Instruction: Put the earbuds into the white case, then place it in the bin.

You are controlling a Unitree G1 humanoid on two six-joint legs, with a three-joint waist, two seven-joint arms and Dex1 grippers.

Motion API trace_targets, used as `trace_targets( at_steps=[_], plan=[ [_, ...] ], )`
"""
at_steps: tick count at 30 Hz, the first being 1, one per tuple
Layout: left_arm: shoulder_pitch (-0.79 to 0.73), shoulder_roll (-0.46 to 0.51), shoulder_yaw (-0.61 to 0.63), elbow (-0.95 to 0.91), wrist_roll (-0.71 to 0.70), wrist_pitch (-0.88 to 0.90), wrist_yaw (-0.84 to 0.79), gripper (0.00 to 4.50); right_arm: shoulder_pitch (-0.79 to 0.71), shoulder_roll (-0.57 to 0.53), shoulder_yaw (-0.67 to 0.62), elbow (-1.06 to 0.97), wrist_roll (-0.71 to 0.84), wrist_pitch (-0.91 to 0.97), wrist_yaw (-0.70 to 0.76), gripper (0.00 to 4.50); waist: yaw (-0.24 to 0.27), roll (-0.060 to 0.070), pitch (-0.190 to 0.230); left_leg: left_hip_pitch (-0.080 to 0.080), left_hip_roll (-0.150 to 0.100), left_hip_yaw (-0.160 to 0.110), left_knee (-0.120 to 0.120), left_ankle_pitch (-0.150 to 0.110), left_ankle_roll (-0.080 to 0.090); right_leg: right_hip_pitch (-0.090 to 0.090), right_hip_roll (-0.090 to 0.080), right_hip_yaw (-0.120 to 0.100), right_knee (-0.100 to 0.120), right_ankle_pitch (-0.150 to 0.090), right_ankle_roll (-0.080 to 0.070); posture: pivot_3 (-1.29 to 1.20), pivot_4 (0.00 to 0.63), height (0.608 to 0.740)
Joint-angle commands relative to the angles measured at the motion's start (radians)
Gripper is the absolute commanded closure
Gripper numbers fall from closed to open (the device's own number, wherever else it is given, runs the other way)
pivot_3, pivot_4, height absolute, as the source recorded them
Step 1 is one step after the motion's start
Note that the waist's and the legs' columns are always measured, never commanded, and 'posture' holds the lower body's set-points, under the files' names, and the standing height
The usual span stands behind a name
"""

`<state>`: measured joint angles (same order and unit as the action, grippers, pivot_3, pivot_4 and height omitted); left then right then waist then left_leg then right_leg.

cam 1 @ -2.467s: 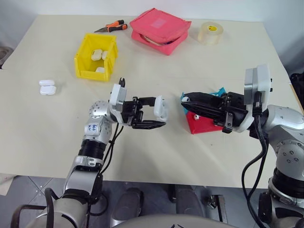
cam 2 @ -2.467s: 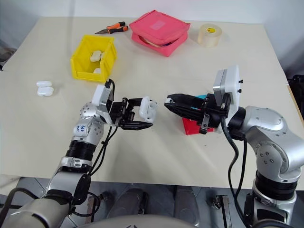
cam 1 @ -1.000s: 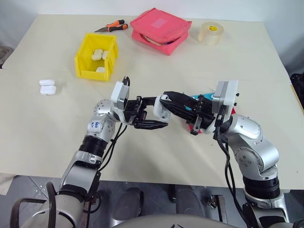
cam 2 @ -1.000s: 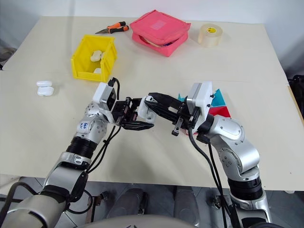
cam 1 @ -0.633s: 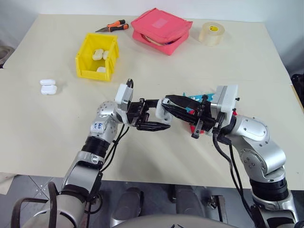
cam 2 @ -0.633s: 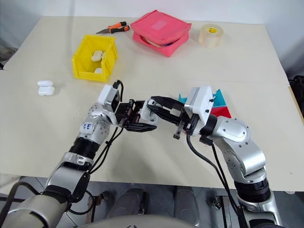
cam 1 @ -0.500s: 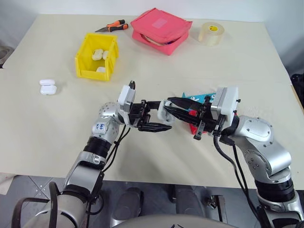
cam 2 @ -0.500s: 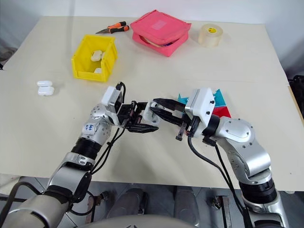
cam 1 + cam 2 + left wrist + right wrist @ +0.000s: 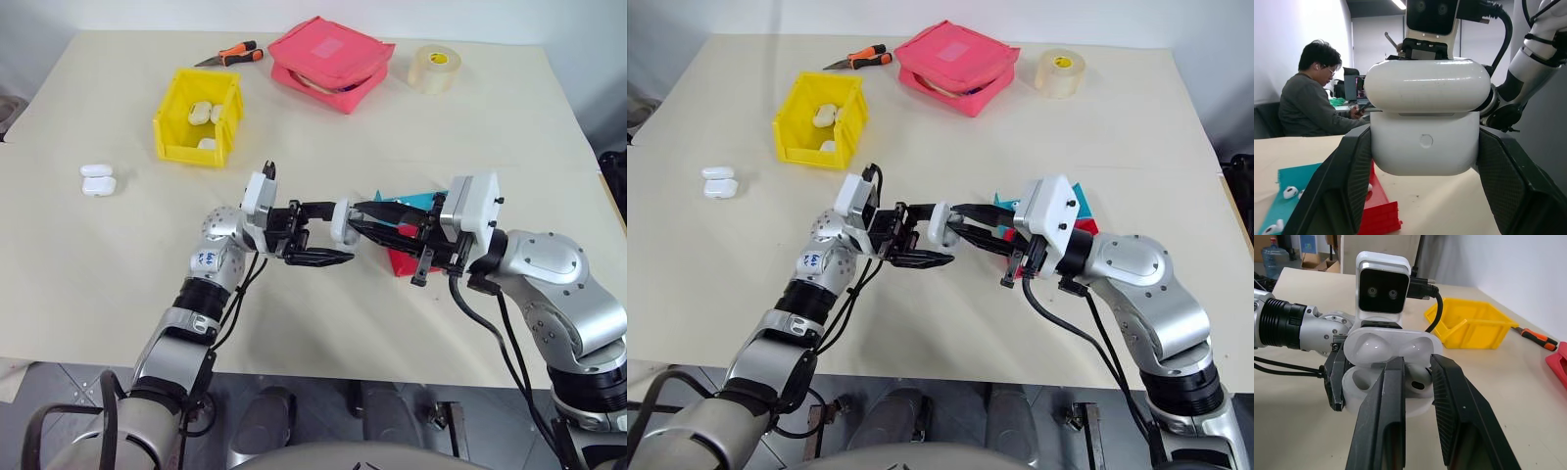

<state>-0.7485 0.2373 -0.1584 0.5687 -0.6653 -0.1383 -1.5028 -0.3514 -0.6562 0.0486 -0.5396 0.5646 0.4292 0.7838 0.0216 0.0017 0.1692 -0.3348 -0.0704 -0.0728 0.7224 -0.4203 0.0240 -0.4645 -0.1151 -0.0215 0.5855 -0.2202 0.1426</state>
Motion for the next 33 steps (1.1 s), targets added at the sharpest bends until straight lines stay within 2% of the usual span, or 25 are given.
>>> trace_targets(
  at_steps=[1, 24, 26, 28, 33],
  plan=[
    [-0.05, -0.004, 0.071, -0.051, -0.081, -0.043, -0.112, 1.71, 0.007, -0.014, 0.081, 0.016, 0.01, 0.104, 0.035, 4.03, 0.0, 0.0, 0.0, 0.0, 0.0, 0.0, 0.0, 0.0, 0.0, 0.0, 0.0, 0.0, 0.0, 0.0, 0.0, 0.0, 0.15, 0.74],
    [-0.022, -0.015, 0.093, -0.024, -0.034, -0.064, -0.112, 1.71, -0.127, -0.019, 0.016, -0.053, 0.067, 0.193, 0.034, 4.03, 0.001, 0.0, 0.0, 0.0, 0.0, 0.0, 0.0, 0.0, 0.0, 0.0, 0.0, 0.0, 0.0, 0.0, 0.0, 0.0, 0.15, 0.74],
    [-0.025, -0.018, 0.094, -0.019, -0.032, -0.066, -0.112, 1.71, -0.131, -0.011, 0.018, -0.051, 0.058, 0.19, 0.031, 3.35, 0.001, 0.0, 0.0, 0.0, 0.0, 0.0, 0.0, 0.0, 0.0, 0.0, 0.0, 0.0, 0.0, 0.0, 0.0, 0.0, 0.15, 0.74],
    [-0.028, -0.021, 0.095, -0.015, -0.029, -0.067, -0.112, 1.71, -0.133, -0.006, 0.018, -0.051, 0.056, 0.188, 0.029, 2.85, 0.001, 0.0, 0.0, 0.0, 0.0, 0.0, 0.0, 0.0, 0.0, 0.0, 0.0, 0.0, 0.0, 0.0, 0.0, 0.0, 0.15, 0.74],
    [-0.032, -0.022, 0.101, 0.0, -0.021, -0.068, -0.112, 1.71, -0.143, -0.005, 0.009, -0.061, 0.07, 0.199, 0.025, 2.85, 0.001, 0.0, 0.0, 0.0, 0.0, 0.0, 0.0, 0.0, 0.0, 0.0, 0.0, 0.0, 0.0, 0.0, 0.0, 0.0, 0.15, 0.74]
  ],
)
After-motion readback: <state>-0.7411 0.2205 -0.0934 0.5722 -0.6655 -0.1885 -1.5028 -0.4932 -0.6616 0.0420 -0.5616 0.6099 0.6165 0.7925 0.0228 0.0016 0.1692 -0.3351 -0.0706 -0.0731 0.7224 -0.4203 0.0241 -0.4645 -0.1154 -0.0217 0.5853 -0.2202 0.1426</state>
